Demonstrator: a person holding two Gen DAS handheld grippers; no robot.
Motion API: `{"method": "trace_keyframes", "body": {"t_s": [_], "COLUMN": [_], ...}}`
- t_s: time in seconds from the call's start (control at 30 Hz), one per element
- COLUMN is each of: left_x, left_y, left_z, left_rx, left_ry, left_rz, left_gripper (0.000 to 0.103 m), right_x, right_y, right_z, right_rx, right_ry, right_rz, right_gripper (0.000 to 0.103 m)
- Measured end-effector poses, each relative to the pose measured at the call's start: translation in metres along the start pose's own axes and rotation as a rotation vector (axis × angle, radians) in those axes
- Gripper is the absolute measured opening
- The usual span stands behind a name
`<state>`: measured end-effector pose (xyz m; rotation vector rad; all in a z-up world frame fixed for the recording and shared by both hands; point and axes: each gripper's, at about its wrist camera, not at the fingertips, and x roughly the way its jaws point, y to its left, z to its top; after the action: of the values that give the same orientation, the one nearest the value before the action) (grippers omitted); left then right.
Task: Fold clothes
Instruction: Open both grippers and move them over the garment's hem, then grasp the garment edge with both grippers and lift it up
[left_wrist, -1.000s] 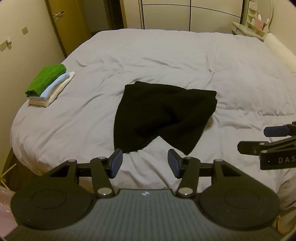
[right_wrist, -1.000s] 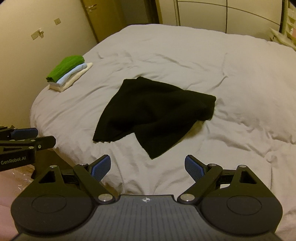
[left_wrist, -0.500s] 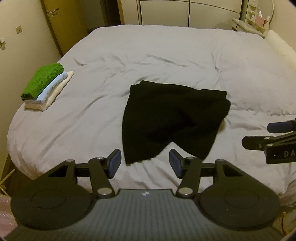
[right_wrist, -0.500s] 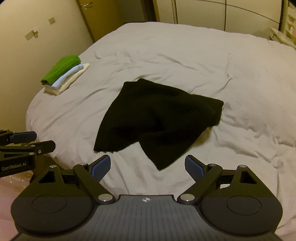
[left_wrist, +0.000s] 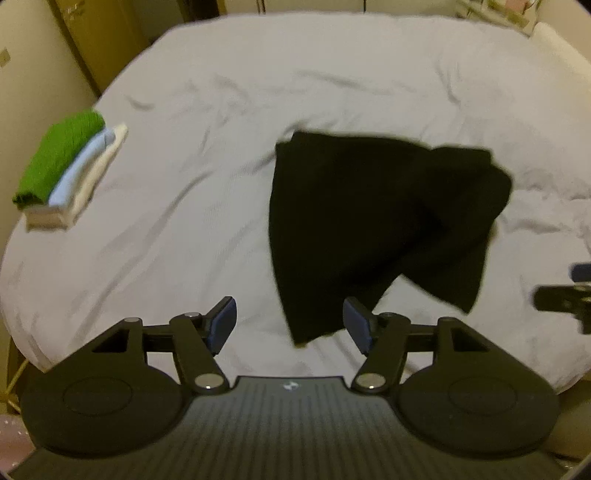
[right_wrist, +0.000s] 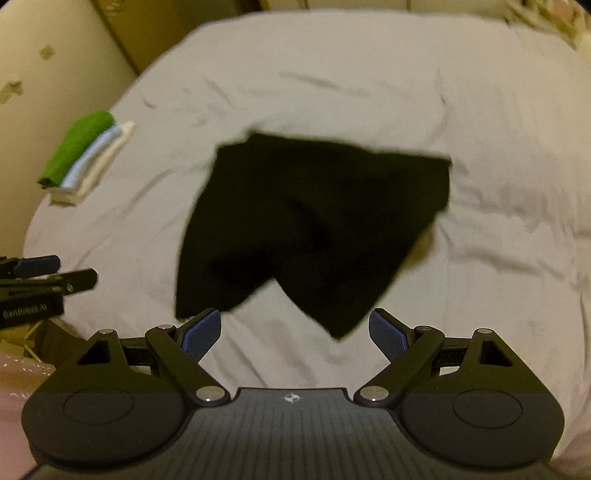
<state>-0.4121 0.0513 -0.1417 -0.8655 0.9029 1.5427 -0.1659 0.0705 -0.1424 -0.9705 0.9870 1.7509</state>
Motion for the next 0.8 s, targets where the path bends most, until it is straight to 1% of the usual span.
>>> {"method": "trace_keyframes", "body": {"t_s": [0.1, 0.2, 0.23, 0.3, 0.37, 0.4, 0.43, 0.53, 0.63, 0.7, 0.8], "left_x": [0.032, 0.064, 0.075, 0.097, 0.121, 0.131, 0.142, 0.173, 0.195, 0.209, 0.232], "left_y": [0.013, 0.022, 0.025, 0.032, 0.041, 0.045, 0.049, 0.060, 0.073, 0.082, 0.090], "left_z": [-0.009, -0.012, -0.012, -0.010, -0.006, -0.004, -0.003, 0.003, 0.008, 0.009, 0.007], "left_rx": [-0.035, -0.071, -0.087, -0.128, -0.196, -0.225, -0.254, -0.327, -0.411, -0.469, -0.544], "left_ry": [0.044, 0.074, 0.082, 0.100, 0.117, 0.120, 0.123, 0.127, 0.108, 0.096, 0.101], "left_rz": [-0.021, -0.050, -0.064, -0.093, -0.136, -0.145, -0.152, -0.171, -0.220, -0.258, -0.307], "left_gripper": [0.064, 0.066, 0.069, 0.069, 0.070, 0.071, 0.074, 0.076, 0.076, 0.077, 0.083], "right_x": [0.022, 0.044, 0.051, 0.066, 0.082, 0.089, 0.097, 0.121, 0.140, 0.151, 0.170], "right_y": [-0.016, -0.035, -0.042, -0.056, -0.071, -0.079, -0.087, -0.113, -0.133, -0.145, -0.159], "right_z": [-0.012, -0.023, -0.026, -0.029, -0.030, -0.029, -0.028, -0.022, -0.013, -0.009, 0.001], "right_rx": [0.055, 0.115, 0.137, 0.186, 0.238, 0.271, 0.303, 0.403, 0.445, 0.442, 0.417], "right_ry": [0.060, 0.099, 0.107, 0.113, 0.113, 0.102, 0.090, 0.056, 0.013, -0.013, -0.046], "right_rz": [-0.011, -0.020, -0.015, 0.005, 0.036, 0.062, 0.087, 0.148, 0.164, 0.174, 0.199], "right_gripper": [0.089, 0.089, 0.089, 0.089, 0.089, 0.089, 0.089, 0.089, 0.089, 0.089, 0.089]}}
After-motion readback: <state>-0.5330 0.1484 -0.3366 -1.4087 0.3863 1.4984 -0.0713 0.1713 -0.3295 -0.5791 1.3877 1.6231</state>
